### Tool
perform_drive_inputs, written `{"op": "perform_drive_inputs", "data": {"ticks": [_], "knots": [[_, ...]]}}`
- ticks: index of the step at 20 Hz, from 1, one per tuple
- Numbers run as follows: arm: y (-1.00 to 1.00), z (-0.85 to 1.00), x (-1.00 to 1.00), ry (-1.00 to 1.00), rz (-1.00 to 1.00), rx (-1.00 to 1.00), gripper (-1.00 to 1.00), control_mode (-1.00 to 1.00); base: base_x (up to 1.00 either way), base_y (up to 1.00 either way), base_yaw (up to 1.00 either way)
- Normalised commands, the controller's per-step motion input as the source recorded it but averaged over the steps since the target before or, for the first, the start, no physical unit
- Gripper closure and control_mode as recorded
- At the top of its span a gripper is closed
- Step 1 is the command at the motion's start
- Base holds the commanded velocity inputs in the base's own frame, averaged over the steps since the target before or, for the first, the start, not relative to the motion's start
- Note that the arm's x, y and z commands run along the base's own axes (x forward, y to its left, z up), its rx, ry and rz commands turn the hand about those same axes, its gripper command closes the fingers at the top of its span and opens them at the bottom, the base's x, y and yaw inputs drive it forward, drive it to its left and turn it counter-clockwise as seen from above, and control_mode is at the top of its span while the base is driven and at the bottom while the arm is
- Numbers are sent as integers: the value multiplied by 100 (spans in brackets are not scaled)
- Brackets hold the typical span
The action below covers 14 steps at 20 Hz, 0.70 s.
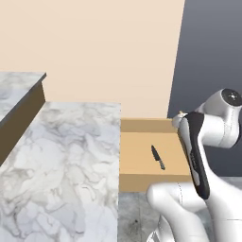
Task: Pick up the metallic utensils from the counter and place them in the open drawer. Make sure not to pick up any wooden utensils.
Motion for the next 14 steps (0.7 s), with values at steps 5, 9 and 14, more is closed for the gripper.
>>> {"op": "perform_drive_inputs", "data": {"ticks": [5,9,14], "knots": [[20,22,-51,-6,0,0,-100,-100,0,0,0],[7,26,-59,-7,0,0,-100,-100,0,0,0],[0,0,0,0,0,0,-100,100,-97,-8,0]]}}
